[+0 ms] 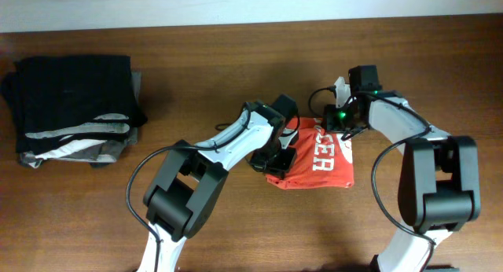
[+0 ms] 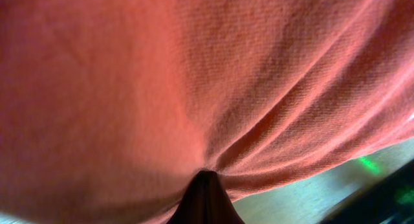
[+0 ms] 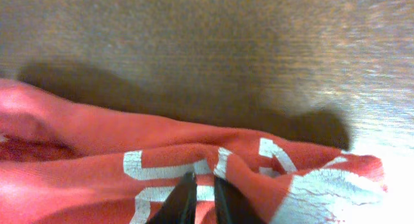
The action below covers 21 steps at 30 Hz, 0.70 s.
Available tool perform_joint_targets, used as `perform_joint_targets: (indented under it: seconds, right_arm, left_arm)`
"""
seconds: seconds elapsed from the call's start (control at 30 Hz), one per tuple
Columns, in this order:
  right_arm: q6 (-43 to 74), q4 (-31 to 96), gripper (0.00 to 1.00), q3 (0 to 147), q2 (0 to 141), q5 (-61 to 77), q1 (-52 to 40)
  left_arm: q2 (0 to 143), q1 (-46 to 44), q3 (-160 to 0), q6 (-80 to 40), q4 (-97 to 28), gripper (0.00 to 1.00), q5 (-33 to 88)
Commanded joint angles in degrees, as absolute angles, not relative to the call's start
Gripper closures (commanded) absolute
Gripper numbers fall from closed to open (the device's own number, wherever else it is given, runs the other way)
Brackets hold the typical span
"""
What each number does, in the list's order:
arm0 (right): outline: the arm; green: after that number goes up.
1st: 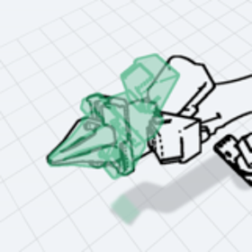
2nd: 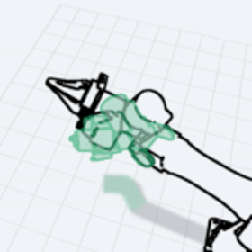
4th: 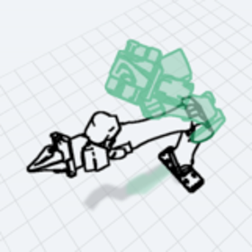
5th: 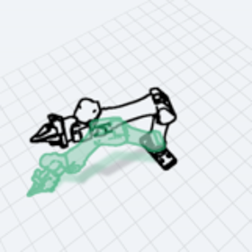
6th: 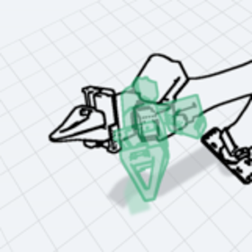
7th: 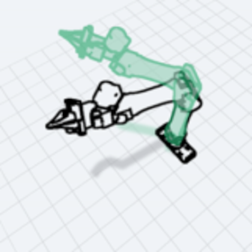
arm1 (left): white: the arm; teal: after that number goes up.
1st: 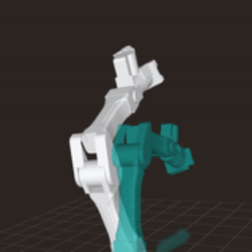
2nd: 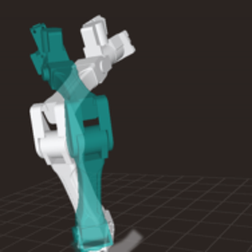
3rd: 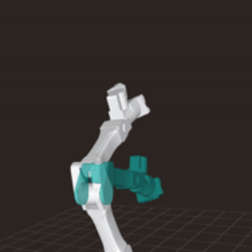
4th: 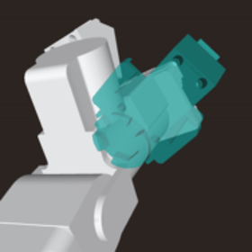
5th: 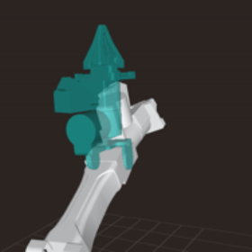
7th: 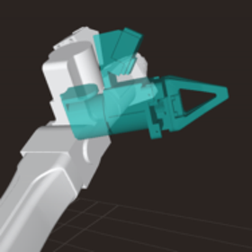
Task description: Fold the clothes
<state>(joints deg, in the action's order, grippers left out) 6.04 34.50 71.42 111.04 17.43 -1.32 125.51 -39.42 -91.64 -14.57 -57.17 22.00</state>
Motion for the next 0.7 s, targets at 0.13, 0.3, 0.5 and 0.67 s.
perform_joint_targets:
  seconds: [0.13,0.3,0.5,0.67]
  right_arm:
    - [4.9,47.1,0.75,80.2,99.1,16.1,0.5]
    - [5.0,58.6,0.78,80.4,92.9,16.1,0.4]
    - [5.0,66.3,0.96,77.8,92.6,16.1,0.4]
    - [6.5,63.4,0.96,70.4,92.6,16.1,0.4]
  left_arm:
    - [117.4,-38.7,-97.8,-12.4,-57.5,1.0,10.3]
    - [116.6,-38.6,-99.6,-12.4,-55.8,1.0,5.7]
    - [119.3,-38.6,-99.4,-12.4,-50.2,1.0,5.7]
    - [123.1,-38.5,-99.4,-12.4,-46.2,1.0,5.7]
